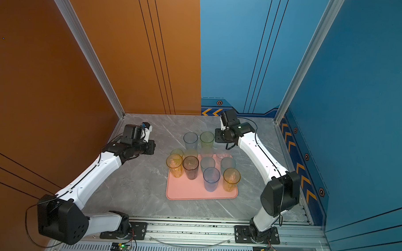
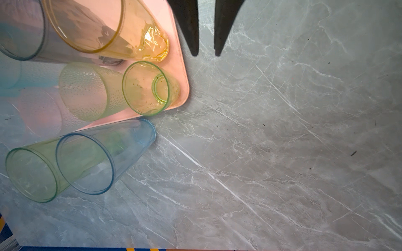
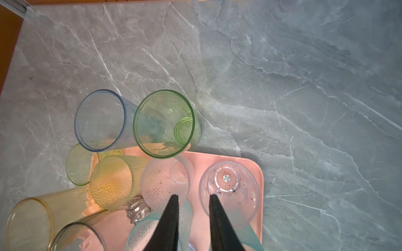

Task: Place the glasses into the tray
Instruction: Pick up the glass from the center of the table.

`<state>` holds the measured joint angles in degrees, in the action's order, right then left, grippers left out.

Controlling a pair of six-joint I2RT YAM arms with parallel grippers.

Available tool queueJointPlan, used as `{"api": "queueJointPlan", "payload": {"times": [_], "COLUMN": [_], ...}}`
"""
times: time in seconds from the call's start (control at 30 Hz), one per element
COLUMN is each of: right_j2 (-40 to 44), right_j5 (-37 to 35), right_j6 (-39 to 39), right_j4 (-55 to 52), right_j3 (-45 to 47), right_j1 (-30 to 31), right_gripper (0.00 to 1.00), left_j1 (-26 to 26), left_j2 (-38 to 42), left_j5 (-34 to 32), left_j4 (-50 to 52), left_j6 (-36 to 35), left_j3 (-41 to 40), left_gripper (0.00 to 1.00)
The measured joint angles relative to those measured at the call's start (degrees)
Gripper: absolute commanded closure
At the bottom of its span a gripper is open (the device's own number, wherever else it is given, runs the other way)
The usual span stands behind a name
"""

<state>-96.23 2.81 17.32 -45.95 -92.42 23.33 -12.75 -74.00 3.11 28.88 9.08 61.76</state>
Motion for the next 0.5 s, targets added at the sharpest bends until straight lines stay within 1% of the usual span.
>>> {"api": "queueJointPlan", "payload": {"times": [0.17,0.5], "right_j2": [-5.8,-11.6], "right_j5": [-0.1,-1.6], "right_j6": [-0.8,-1.1], "right_j4": [-1.7,-3.5], "right_j3": [-3.9,-8.7], "right_j1": [0.7,1.2], "right_gripper": [0.78,0.79], "left_j1": [0.0,0.0], "left_j2": [0.0,0.0], "left_j5": [0.2,0.2], "left_j4": [-0.6,-0.9], "left_j6": [0.0,-0.1], "left_j3": [0.0,0.0], "left_gripper": [0.84,0.84]}}
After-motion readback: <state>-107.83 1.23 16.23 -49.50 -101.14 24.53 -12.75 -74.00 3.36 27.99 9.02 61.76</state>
